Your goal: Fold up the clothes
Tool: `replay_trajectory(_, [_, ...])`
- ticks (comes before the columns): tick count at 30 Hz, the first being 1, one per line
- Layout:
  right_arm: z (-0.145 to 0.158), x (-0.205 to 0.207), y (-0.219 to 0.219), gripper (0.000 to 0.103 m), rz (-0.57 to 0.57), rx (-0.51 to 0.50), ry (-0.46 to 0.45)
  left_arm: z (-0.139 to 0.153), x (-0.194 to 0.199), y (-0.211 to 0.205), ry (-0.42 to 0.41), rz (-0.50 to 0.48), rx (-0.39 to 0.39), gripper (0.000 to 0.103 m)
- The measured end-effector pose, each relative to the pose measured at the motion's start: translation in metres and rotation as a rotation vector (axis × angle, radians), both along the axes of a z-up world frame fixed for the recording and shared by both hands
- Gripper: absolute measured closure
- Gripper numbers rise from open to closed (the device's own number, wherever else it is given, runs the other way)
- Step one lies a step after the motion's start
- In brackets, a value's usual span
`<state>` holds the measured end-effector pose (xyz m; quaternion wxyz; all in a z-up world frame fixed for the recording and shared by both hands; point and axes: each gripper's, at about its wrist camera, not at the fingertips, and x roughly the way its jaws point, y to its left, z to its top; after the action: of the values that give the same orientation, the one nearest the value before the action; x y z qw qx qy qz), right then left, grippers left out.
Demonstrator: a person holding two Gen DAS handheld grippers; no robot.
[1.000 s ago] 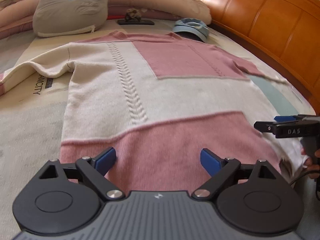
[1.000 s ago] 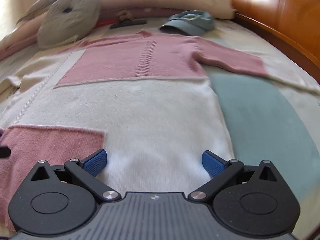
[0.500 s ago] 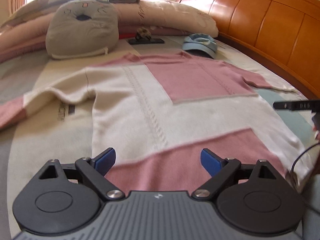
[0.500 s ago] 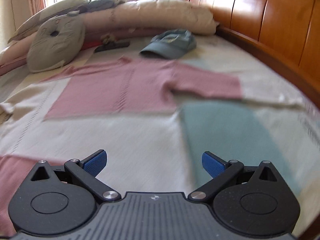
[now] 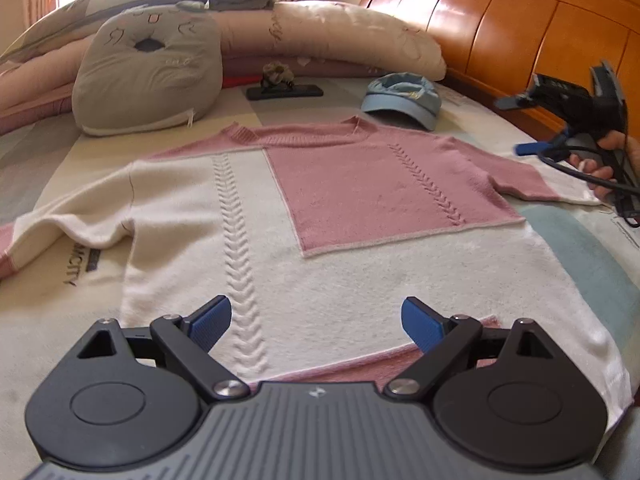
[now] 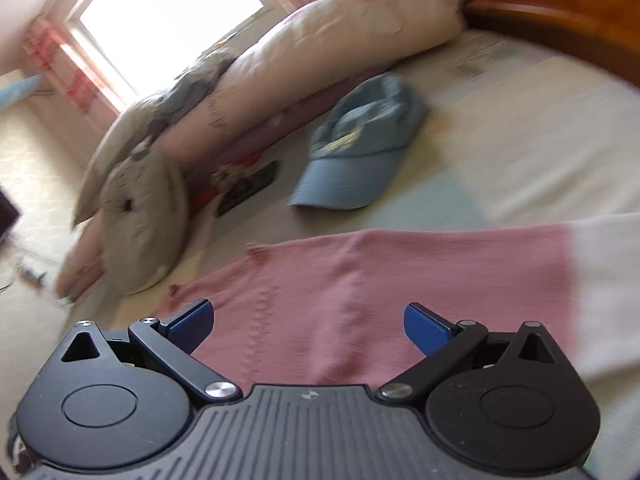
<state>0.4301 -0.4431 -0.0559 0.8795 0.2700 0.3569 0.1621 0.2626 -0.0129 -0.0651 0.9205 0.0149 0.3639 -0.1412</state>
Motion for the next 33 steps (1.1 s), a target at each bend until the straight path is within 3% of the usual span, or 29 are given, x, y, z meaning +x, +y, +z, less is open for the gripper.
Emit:
replay_trajectory(3, [-0.011,0.016,0.033,0.0,0.139,0.004,0.008,-0.002,0.001,-0.01,-0.009,0.006,0.015,0.011])
replay_trajectory(6, [-0.02,0.024,0.052,0.0,0.177,-0.112,0.003,-0.003,0.002,-0.017,-0.018,0.018,0.037,0.011])
replay_trajectory(9, [-0.028,0.02,0.043,0.0,0.123,-0.179,0.011,-0.002,0.004,-0.019,-0.028,0.012,0.048,0.011])
replay_trajectory(12, [-0.036,0.013,0.021,0.0,0.066,-0.133,0.035,-0.004,0.008,-0.023,-0.023,0.015,0.055,0.011])
replay_trajectory(15, [-0.046,0.017,0.024,0.0,0.079,-0.173,0.083,-0.005,0.008,-0.028,-0.027,-0.002,0.043,0.011])
replay_trajectory(20, [-0.05,0.005,-0.002,0.001,0.034,-0.331,0.078,-0.006,0.005,-0.016,-0.032,-0.011,0.035,0.011])
replay_trajectory(25, [-0.032,0.01,-0.004,0.0,0.026,-0.269,0.106,-0.007,0.006,-0.014,-0.027,0.0,0.003,0.011])
replay_trajectory(29, [-0.023,0.023,0.036,0.0,0.039,-0.424,0.03,-0.004,0.001,-0.021,-0.047,-0.038,0.024,0.011])
replay_trajectory(33, [-0.053,0.021,0.063,0.0,0.091,-0.628,0.056,-0.004,-0.001,-0.021,-0.057,-0.05,0.049,0.011])
